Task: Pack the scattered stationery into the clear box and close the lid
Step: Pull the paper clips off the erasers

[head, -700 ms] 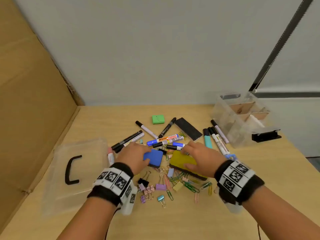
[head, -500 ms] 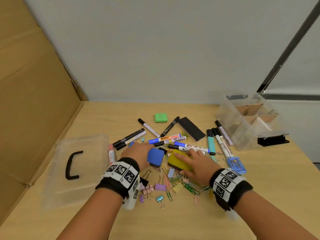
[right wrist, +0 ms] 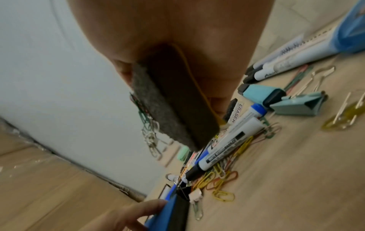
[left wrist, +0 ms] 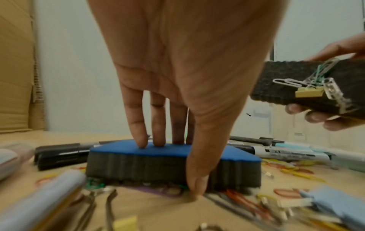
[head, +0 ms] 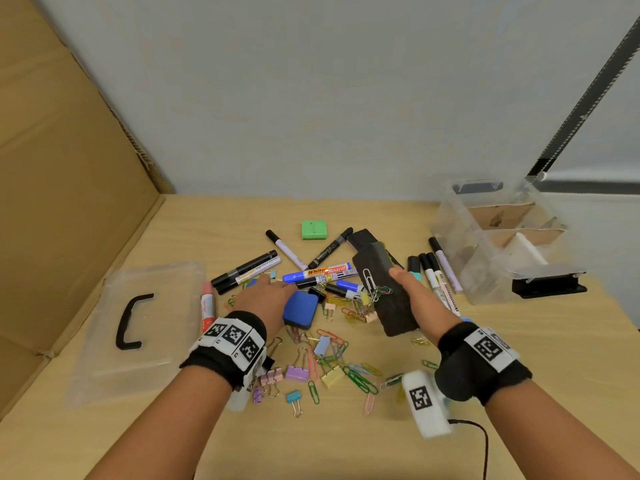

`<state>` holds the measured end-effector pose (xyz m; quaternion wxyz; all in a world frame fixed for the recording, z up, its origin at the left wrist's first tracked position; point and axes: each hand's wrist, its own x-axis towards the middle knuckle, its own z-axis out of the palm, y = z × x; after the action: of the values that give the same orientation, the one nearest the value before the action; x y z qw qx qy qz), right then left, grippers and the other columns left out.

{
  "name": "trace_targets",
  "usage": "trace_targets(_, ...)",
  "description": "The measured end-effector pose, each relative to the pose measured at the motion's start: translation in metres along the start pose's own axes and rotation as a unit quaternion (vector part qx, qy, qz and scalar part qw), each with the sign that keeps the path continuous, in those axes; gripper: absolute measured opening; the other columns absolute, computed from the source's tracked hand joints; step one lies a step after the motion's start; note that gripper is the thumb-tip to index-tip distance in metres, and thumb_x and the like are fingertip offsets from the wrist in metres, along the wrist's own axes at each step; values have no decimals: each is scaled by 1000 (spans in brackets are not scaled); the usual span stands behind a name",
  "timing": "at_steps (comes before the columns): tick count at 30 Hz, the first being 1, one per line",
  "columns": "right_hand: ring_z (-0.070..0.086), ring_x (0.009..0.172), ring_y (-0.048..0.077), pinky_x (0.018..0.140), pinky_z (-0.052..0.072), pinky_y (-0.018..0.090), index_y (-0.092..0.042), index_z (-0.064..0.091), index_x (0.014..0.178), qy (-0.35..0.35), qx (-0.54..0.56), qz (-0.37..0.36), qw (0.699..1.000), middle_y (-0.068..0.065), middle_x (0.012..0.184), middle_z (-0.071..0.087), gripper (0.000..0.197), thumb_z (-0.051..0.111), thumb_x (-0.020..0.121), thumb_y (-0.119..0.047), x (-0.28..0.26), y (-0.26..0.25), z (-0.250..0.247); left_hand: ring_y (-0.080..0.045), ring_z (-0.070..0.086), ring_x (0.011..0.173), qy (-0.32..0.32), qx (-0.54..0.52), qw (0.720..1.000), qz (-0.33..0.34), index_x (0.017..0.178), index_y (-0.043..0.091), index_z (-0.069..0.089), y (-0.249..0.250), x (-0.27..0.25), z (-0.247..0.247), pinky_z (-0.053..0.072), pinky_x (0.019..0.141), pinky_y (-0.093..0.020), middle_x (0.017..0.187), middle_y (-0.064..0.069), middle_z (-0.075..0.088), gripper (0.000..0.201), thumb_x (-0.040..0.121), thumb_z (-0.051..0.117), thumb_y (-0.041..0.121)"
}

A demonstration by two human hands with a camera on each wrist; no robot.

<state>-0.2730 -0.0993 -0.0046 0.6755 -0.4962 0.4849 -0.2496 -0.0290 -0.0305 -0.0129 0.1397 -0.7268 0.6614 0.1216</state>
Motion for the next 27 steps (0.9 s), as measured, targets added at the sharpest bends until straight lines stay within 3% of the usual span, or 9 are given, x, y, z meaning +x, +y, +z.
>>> trace_targets(2, 68, 72, 13, 75, 52, 30, -16, 63, 109, 2, 24, 20, 1000, -1, 82, 74, 40, 42, 95, -47, 2, -1, -4, -24, 39, 128, 2, -35, 999, 0, 141, 29, 35, 0, -5, -8, 45, 99, -40, 139, 1, 49, 57, 89, 55, 19)
trace_targets(4, 68, 71, 14, 76, 51, 31, -19, 68, 96, -13, 5, 24, 1000, 0, 76, 73, 45, 39, 94, -54, 3, -3, -6, -22, 41, 127, 24, -85, 996, -8, 141, 30, 35, -3, -16, -20, 45, 99, -40, 136, 1, 51, 58, 88, 57, 21)
trace_targets(8, 69, 75, 16, 77, 53, 33, -23, 71, 89, -28, -39, 6, 999, 2, 81, 74, 55, 38, 84, -66, 3, -9, 1, -17, 51, 118, 82, -232, 969, 18, 139, 25, 40, -13, -35, -42, 44, 93, -29, 129, 3, 56, 62, 83, 64, 21)
trace_targets(12, 71, 86, 17, 82, 54, 34, -28, 68, 101, -36, -59, -36, 997, 1, 94, 75, 58, 43, 74, -73, 1, -12, 10, -7, 52, 111, 89, -414, 905, 35, 132, 27, 47, -23, -40, -50, 41, 78, -9, 122, 13, 54, 55, 82, 69, 17)
trace_targets(15, 67, 100, 17, 97, 49, 41, -31, 63, 112, -36, -100, -76, 991, -1, 105, 72, 63, 43, 76, -79, 1, -10, 13, -8, 56, 113, 76, -509, 857, 36, 126, 27, 53, -33, -36, -49, 46, 90, -19, 123, 10, 60, 47, 83, 69, 18)
trace_targets(17, 67, 99, 14, 98, 49, 40, -29, 61, 113, -30, -116, -99, 988, -3, 105, 71, 58, 41, 82, -74, -2, -11, 15, -8, 61, 110, 71, -557, 827, 33, 121, 27, 56, -38, -33, -48, 47, 98, -29, 120, 8, 63, 39, 85, 66, 17)
trace_targets(22, 64, 97, 17, 84, 50, 28, -22, 59, 112, -29, -167, -149, 974, 7, 106, 67, 47, 40, 85, -55, -10, -15, 18, -19, 59, 104, 41, -695, 718, -9, 108, 21, 60, -32, -28, -45, 52, 80, -25, 111, -5, 63, 26, 94, 45, 5)
trace_targets(24, 65, 90, 3, 74, 48, 15, -22, 57, 116, -39, -180, -170, 968, -1, 103, 67, 37, 43, 90, -46, -11, -15, 20, -21, 56, 103, 33, -721, 692, -26, 109, 17, 58, -31, -24, -42, 51, 83, -31, 110, -10, 59, 25, 94, 42, 6)
trace_targets(27, 61, 89, -10, 74, 45, 8, -21, 47, 128, -49, -181, -195, 963, -12, 108, 64, 35, 43, 96, -34, -10, -15, 26, -23, 51, 101, 20, -747, 663, -39, 108, 12, 54, -27, -18, -37, 48, 87, -36, 108, -14, 50, 23, 93, 38, 4)
